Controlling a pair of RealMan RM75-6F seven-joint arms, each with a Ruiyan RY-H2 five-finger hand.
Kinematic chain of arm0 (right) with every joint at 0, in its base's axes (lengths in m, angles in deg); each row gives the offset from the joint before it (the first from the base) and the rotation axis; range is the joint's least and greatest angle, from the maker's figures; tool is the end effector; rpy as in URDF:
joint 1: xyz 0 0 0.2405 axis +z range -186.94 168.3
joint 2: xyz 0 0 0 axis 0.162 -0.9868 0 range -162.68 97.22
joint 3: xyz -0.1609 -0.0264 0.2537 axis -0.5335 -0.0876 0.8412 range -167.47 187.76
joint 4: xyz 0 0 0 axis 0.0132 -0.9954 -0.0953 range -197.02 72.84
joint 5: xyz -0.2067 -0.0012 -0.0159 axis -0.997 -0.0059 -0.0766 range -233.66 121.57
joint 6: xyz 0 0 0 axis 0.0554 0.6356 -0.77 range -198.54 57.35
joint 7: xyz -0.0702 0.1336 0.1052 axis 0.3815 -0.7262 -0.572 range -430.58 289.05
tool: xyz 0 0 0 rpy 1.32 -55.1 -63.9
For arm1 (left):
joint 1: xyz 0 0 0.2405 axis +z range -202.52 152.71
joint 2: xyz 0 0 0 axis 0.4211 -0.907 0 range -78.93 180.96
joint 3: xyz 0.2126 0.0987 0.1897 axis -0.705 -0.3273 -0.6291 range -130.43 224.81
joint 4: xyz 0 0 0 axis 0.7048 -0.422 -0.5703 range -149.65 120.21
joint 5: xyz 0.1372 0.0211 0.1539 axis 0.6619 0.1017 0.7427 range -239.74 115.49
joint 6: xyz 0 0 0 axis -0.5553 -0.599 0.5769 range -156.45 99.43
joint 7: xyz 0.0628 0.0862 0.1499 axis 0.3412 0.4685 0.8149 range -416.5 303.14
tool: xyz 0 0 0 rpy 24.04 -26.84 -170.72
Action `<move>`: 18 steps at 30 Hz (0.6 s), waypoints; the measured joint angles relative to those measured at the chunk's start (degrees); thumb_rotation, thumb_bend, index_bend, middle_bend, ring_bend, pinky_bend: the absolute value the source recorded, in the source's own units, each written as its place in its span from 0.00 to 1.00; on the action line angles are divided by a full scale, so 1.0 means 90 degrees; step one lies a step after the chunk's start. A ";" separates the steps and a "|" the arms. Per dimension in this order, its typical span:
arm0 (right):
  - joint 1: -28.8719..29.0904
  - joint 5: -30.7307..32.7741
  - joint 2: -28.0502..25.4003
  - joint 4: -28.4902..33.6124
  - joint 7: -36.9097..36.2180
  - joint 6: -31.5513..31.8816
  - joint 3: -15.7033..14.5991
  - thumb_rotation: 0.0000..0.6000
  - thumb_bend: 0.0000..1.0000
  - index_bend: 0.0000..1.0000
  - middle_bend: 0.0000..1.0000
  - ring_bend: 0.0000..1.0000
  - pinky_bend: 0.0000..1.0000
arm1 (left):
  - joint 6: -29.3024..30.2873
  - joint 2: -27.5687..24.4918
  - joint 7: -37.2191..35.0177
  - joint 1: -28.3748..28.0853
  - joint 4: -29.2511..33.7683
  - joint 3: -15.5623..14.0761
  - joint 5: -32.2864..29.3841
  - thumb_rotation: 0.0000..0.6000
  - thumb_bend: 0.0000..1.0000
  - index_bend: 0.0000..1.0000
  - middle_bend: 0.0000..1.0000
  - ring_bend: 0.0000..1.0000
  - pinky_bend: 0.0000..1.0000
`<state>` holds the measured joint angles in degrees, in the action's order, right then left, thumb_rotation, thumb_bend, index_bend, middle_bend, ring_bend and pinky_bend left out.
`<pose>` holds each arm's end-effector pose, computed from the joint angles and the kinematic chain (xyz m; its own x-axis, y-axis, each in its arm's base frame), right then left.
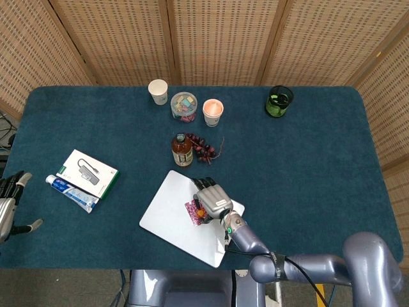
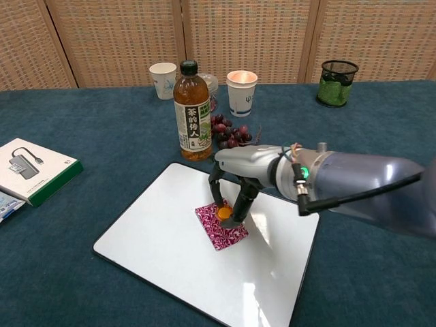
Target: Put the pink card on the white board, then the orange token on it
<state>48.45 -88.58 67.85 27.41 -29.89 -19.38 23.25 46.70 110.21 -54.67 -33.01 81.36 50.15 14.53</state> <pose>-0.0688 -0.3866 -0.1282 0.4551 -0.5003 0.7366 -0.8747 -0.4062 0.2644 -0.3677 0.2403 0.1892 0.4131 0.1498 0.8983 0.8987 0.0924 -0.4287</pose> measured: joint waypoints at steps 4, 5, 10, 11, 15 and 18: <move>0.0252 0.0329 0.0237 -0.0274 0.0180 0.0150 0.0095 1.00 0.45 0.60 0.00 0.00 0.00 | -0.0058 -0.0018 -0.0063 -0.0025 -0.0024 0.0011 -0.0030 1.00 0.00 0.00 0.00 0.00 0.00; 0.0279 0.0377 0.0254 -0.0307 0.0197 0.0162 0.0101 1.00 0.43 0.55 0.00 0.00 0.00 | -0.0071 -0.0023 -0.0082 -0.0029 -0.0028 0.0012 -0.0034 1.00 0.00 0.00 0.00 0.00 0.00; 0.0366 0.0655 0.0200 -0.0310 0.0302 0.0161 0.0061 1.00 0.31 0.29 0.00 0.00 0.00 | -0.0082 -0.0045 -0.0138 -0.0037 -0.0041 0.0018 -0.0039 1.00 0.00 0.00 0.00 0.00 0.00; 0.0378 0.0716 0.0167 -0.0273 0.0312 0.0152 0.0055 1.00 0.30 0.28 0.00 0.00 0.00 | -0.0079 -0.0046 -0.0139 -0.0036 -0.0040 0.0016 -0.0037 1.00 0.00 0.00 0.00 0.00 0.00; 0.0424 0.0821 0.0024 -0.0059 0.0331 0.0162 0.0029 1.00 0.26 0.18 0.00 0.00 0.00 | -0.0074 -0.0042 -0.0115 -0.0036 -0.0031 0.0004 -0.0019 1.00 0.00 0.00 0.00 0.00 0.00; 0.0434 0.0811 -0.0046 0.0070 0.0305 0.0243 0.0034 1.00 0.26 0.17 0.00 0.00 0.00 | -0.0054 -0.0037 -0.0093 -0.0031 -0.0020 -0.0003 -0.0005 1.00 0.00 0.00 0.00 0.00 0.00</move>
<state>52.36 -81.28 67.43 28.04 -27.14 -17.19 23.55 46.21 109.88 -55.50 -33.29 81.18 50.12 14.48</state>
